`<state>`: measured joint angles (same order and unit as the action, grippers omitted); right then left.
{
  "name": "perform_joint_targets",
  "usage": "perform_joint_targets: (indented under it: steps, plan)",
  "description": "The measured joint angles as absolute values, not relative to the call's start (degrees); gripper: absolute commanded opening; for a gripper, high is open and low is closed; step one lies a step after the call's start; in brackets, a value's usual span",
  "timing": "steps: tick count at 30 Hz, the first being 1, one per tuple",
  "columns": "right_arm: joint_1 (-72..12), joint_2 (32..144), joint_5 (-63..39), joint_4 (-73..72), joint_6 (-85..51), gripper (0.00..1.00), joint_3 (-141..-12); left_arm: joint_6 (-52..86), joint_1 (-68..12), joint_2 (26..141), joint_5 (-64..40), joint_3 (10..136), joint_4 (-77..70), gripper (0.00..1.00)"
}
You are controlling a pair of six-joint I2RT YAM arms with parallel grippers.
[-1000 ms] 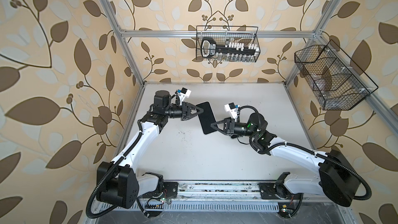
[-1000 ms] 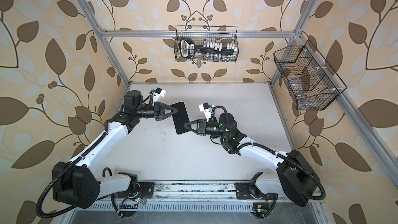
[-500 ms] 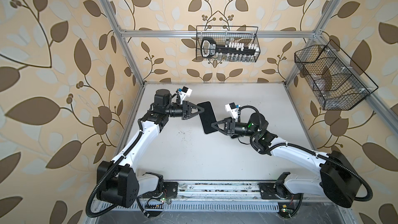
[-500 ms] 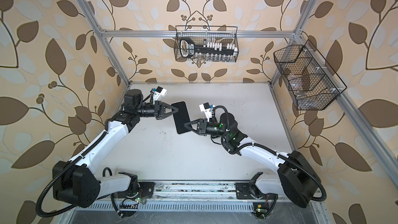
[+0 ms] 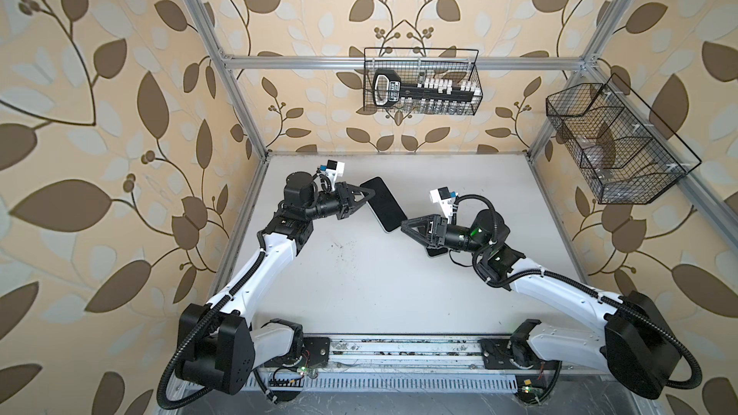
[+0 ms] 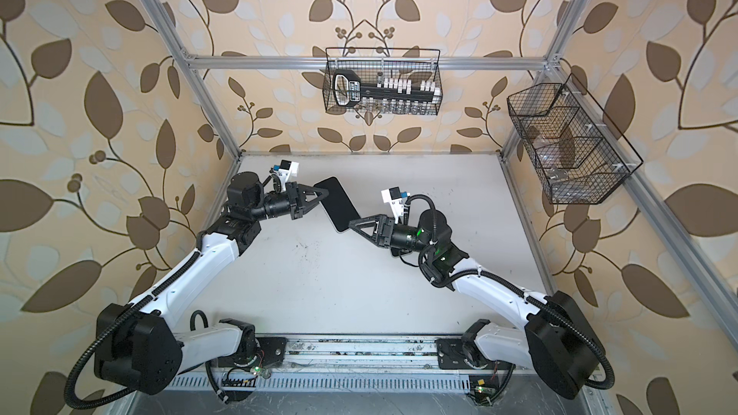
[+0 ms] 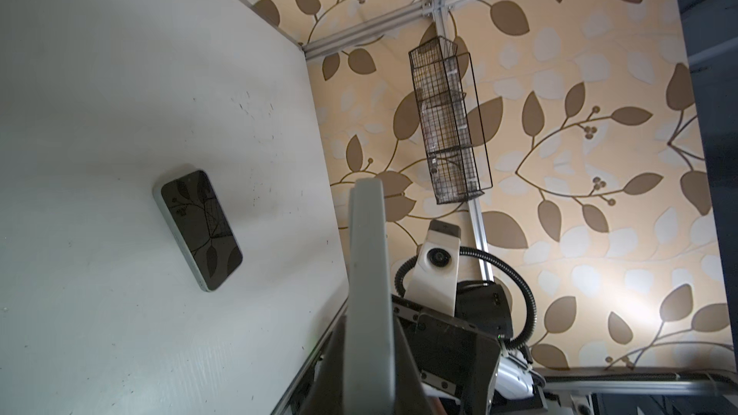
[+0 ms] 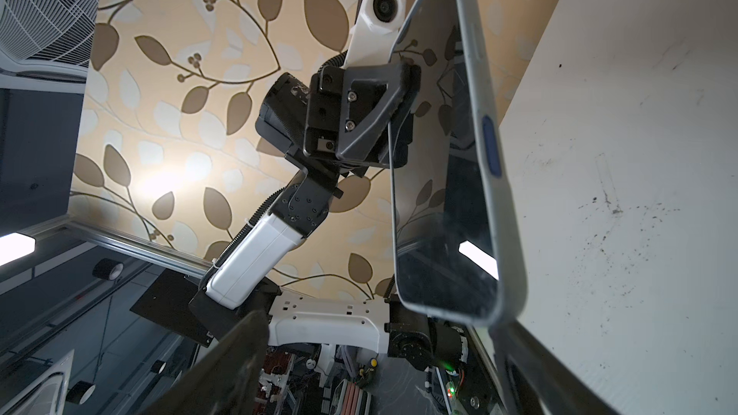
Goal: Take the phone out of the phone case
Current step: Pass the phone, then remove the phone case from the phone.
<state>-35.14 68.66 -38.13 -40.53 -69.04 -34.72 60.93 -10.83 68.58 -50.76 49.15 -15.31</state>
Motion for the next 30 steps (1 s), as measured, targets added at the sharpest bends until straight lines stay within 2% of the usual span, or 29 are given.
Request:
perform_joint_targets:
  steps: [8, 11, 13, 15, 21, 26, 30]
  plan:
    - [-35.75, 67.70, -36.97, -44.36, -69.65, 0.78, -30.65, 72.12, -10.94, 68.29, -43.70, 43.07, -29.80, 0.00]
    - [-36.45, 68.03, -36.82, -47.09, -69.63, 0.72, -30.68, 74.83, -11.35, 68.29, -42.92, 42.68, -34.09, 0.00]
    - [-36.71, 68.93, -36.73, -48.93, -69.78, 0.65, -30.74, 75.92, -11.77, 68.25, -42.92, 42.24, -36.69, 0.00]
    - [-36.88, 70.35, -36.56, -50.43, -70.24, 0.60, -30.94, 76.62, -12.10, 68.20, -42.96, 41.71, -37.98, 0.00]
    - [-37.32, 74.94, -36.32, -52.80, -70.96, 0.57, -33.65, 76.90, -12.91, 67.99, -42.96, 40.45, -38.70, 0.00]
    - [-37.78, 76.73, -35.77, -54.46, -71.16, 0.50, -35.70, 76.60, -13.56, 66.39, -42.96, 40.29, -37.50, 0.00]
    - [-37.93, 78.19, -35.27, -55.75, -71.88, 0.48, -36.47, 76.53, -13.58, 65.60, -42.96, 40.27, -37.50, 0.00]
